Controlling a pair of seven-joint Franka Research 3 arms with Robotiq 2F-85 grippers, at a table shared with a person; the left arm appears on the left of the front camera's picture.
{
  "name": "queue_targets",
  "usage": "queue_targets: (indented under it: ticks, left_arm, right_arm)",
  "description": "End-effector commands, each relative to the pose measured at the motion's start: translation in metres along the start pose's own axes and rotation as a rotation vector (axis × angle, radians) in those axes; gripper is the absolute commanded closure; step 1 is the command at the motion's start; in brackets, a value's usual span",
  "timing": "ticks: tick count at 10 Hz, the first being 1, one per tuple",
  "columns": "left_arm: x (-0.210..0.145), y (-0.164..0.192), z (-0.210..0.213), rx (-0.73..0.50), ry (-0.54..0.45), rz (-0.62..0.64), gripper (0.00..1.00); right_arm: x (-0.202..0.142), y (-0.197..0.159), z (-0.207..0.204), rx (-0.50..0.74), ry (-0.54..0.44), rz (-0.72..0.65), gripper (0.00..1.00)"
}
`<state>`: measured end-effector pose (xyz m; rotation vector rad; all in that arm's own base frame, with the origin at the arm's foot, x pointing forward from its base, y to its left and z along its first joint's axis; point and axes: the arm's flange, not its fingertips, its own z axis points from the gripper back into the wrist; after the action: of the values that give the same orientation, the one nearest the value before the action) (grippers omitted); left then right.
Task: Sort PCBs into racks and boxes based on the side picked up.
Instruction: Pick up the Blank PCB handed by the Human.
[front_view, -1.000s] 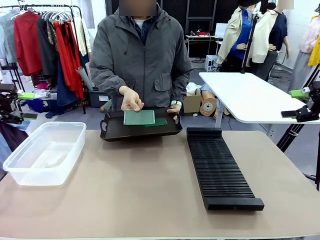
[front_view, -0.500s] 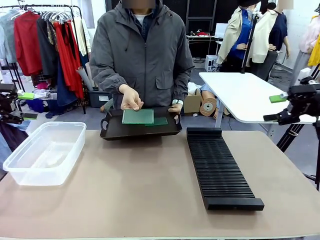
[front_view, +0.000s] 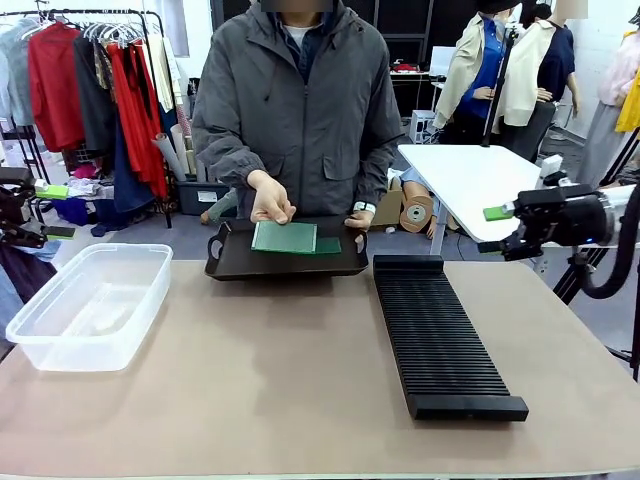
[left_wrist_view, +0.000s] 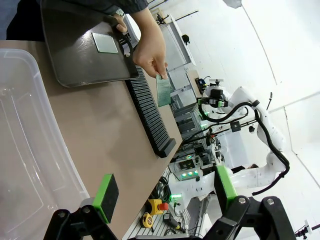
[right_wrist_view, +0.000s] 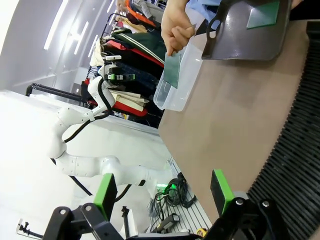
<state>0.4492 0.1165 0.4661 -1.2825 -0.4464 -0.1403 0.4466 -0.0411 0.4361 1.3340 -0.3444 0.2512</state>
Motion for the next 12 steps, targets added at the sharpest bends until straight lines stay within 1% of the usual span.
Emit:
queue_targets:
  ticks: [1,2,5,7,9,12]
  left_arm:
    - [0.0,-0.001,0.001,0.003,-0.001,0.011,0.0]
    - [0.0,-0.001,0.001,0.003,-0.001,0.011,0.0]
    - [0.0,-0.001,0.001,0.003,-0.001,0.011,0.0]
    - [0.0,-0.001,0.001,0.003,-0.001,0.011,0.0]
    - [0.0,-0.001,0.001,0.003,-0.001,0.011,0.0]
    - [0.0,-0.001,0.001,0.003,-0.001,0.011,0.0]
  right_arm:
    - [0.004,-0.019,-0.024,0.033,-0.02,0.031,0.0]
    - [0.004,-0.026,-0.037,0.036,-0.027,0.034,0.0]
    - [0.004,-0.042,-0.077,0.103,0.062,-0.012,0.0]
    - [0.01,-0.044,-0.099,0.131,0.091,-0.004,0.0]
    - [0.014,-0.047,-0.119,0.148,0.098,0.007,0.0]
    - [0.031,-0.057,-0.147,0.167,0.048,-0.015,0.0]
